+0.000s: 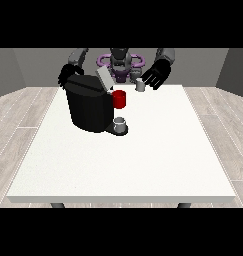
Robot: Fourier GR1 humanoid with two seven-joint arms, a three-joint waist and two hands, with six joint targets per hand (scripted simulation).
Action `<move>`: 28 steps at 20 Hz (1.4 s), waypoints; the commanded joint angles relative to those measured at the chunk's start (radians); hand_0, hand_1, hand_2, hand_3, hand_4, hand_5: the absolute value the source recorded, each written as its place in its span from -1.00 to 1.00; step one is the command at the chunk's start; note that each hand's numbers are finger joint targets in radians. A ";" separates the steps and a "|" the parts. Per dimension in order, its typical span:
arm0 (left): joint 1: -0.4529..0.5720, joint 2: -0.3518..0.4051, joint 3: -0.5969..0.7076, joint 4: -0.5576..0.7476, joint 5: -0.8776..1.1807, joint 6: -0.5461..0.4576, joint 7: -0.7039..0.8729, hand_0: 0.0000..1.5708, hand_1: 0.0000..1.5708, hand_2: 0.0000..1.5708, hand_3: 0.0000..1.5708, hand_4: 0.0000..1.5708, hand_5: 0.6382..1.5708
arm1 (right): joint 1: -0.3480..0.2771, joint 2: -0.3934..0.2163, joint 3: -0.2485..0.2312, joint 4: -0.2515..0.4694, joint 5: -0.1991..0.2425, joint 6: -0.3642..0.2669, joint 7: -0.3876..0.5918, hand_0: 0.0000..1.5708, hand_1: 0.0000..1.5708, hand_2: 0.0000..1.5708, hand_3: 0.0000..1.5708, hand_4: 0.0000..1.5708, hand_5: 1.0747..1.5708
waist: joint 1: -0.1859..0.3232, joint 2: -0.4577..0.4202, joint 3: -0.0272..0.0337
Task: Insert the coffee pod into the coffee machine and close the lid
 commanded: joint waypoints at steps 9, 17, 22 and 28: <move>-0.176 0.053 0.062 0.023 0.011 -0.038 0.065 0.61 0.61 0.68 0.59 -0.34 1.00 | -0.091 -0.027 0.004 -0.053 0.019 -0.012 0.052 -1.00 -1.00 -1.00 -1.00 -0.30 1.00 | -0.079 0.096 -0.0002; -0.191 0.010 0.047 0.024 -0.024 0.022 0.089 0.63 0.63 0.66 0.57 -0.38 1.00 | -0.088 -0.025 -0.004 -0.065 0.002 -0.004 0.046 -1.00 -1.00 -1.00 -1.00 -0.39 1.00 | -0.103 0.114 -0.0001; -0.192 0.013 0.059 0.059 -0.018 -0.011 0.099 0.63 0.63 0.67 0.56 -0.36 1.00 | -0.046 0.012 0.032 -0.091 0.032 -0.045 0.062 -1.00 -1.00 -1.00 -1.00 -0.33 1.00 | -0.107 0.103 -0.0001; -0.217 -0.014 0.042 0.030 -0.026 -0.022 0.091 0.60 0.60 0.65 0.54 -0.35 1.00 | -0.102 -0.041 -0.050 -0.038 -0.031 -0.014 0.000 -1.00 -1.00 -1.00 -1.00 -0.36 1.00 | -0.074 0.127 0.0004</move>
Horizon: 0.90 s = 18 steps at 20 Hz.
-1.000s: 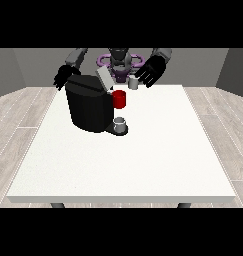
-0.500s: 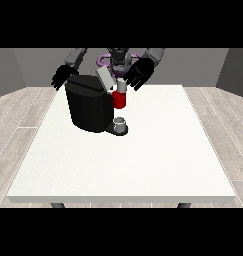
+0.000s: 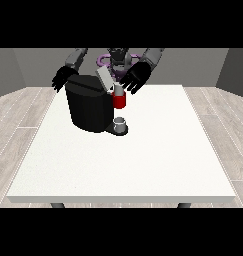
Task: Insert the coffee pod into the coffee machine and close the lid
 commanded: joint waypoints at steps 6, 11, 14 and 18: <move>0.023 -0.036 -0.019 0.004 -0.026 0.022 -0.025 0.51 0.51 0.61 0.52 -0.37 1.00 | -0.007 -0.016 -0.018 -0.015 -0.010 -0.003 0.031 -1.00 -1.00 -1.00 -1.00 -0.39 1.00 | 0.007 -0.012 -0.0004; -0.013 -0.043 -0.011 0.012 -0.027 0.008 0.017 0.51 0.51 0.62 0.53 -0.34 1.00 | -0.001 0.002 -0.015 0.011 -0.013 -0.001 -0.016 -1.00 -1.00 -1.00 -1.00 -0.42 1.00 | 0.002 0.001 -0.0001; -0.003 -0.051 -0.025 0.008 -0.038 0.007 -0.006 0.51 0.51 0.59 0.51 -0.38 1.00 | -0.037 0.019 -0.017 0.023 0.005 -0.048 0.005 -1.00 -1.00 -1.00 -1.00 -0.45 1.00 | 0.034 0.014 -0.0002; 0.036 -0.024 -0.004 0.031 -0.030 0.004 -0.027 0.57 0.57 0.63 0.52 -0.38 1.00 | 0.043 -0.011 -0.018 -0.006 -0.027 0.024 -0.024 -1.00 -1.00 -1.00 -1.00 -0.43 1.00 | -0.005 0.000 -0.0002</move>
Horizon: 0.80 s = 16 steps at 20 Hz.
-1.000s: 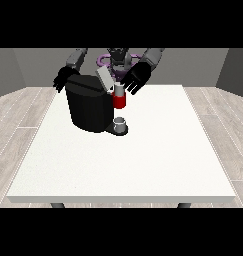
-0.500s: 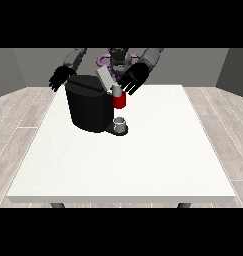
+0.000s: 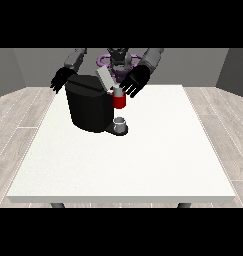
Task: Insert the coffee pod into the coffee machine and close the lid
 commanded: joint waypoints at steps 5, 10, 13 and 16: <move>0.021 -0.020 -0.001 0.017 -0.012 0.017 -0.007 0.55 0.55 0.59 0.47 -0.41 1.00 | 0.021 0.028 0.016 -0.004 0.027 -0.044 -0.001 -1.00 -1.00 -1.00 -1.00 -0.54 1.00 | 0.001 0.020 -0.0005; 0.002 0.004 -0.002 0.025 -0.029 0.019 -0.017 0.44 0.44 0.49 0.31 -0.44 1.00 | -0.035 0.019 0.022 -0.043 0.020 -0.038 0.056 -1.00 -1.00 -1.00 -1.00 -0.49 1.00 | -0.010 0.030 -0.0007; -0.008 0.020 0.006 0.031 -0.028 -0.007 0.008 0.42 0.42 0.47 0.26 -0.44 1.00 | 0.020 0.012 0.033 -0.042 0.022 -0.012 0.015 -1.00 -1.00 -1.00 -1.00 -0.44 1.00 | -0.028 0.003 -0.0006; 0.011 0.000 -0.017 -0.003 -0.030 -0.042 -0.016 0.34 0.34 0.41 0.19 -0.50 1.00 | 0.011 -0.024 -0.042 0.030 -0.032 0.022 -0.018 -1.00 -1.00 -1.00 -1.00 -0.39 1.00 | 0.033 -0.013 -0.0002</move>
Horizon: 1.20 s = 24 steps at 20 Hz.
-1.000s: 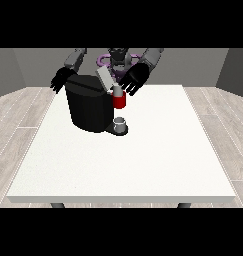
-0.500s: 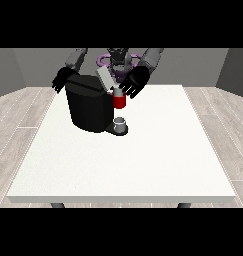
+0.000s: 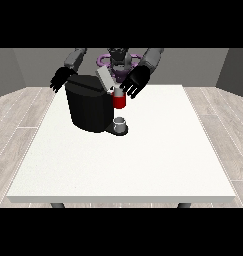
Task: Insert the coffee pod into the coffee machine and close the lid
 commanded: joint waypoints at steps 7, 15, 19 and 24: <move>0.038 0.011 -0.007 -0.005 -0.037 0.064 -0.050 0.36 0.36 0.42 0.18 -0.53 1.00 | 0.020 -0.006 0.006 -0.013 -0.001 0.014 -0.012 -1.00 -1.00 -1.00 -1.00 -0.43 1.00 | -0.002 0.013 -0.0008; 0.015 0.035 -0.056 -0.002 -0.072 -0.059 -0.068 -1.00 -1.00 -1.00 -1.00 -1.00 1.00 | 0.010 0.023 0.012 0.021 0.026 -0.034 -0.044 -1.00 -1.00 -1.00 -1.00 -0.56 1.00 | 0.027 0.004 -0.0005; 0.037 0.037 -0.051 0.011 -0.096 0.012 -0.074 -1.00 -1.00 -1.00 -1.00 -1.00 1.00 | 0.003 0.031 0.039 -0.025 0.037 -0.036 -0.015 -1.00 -1.00 -1.00 -1.00 -0.52 1.00 | -0.006 0.029 -0.0010; 0.013 0.038 -0.054 -0.022 -0.083 -0.099 -0.046 -1.00 -1.00 -1.00 -1.00 -1.00 1.00 | 0.047 0.026 -0.009 0.066 0.007 -0.024 -0.078 -1.00 -1.00 -1.00 -1.00 -0.54 1.00 | 0.053 -0.046 -0.0002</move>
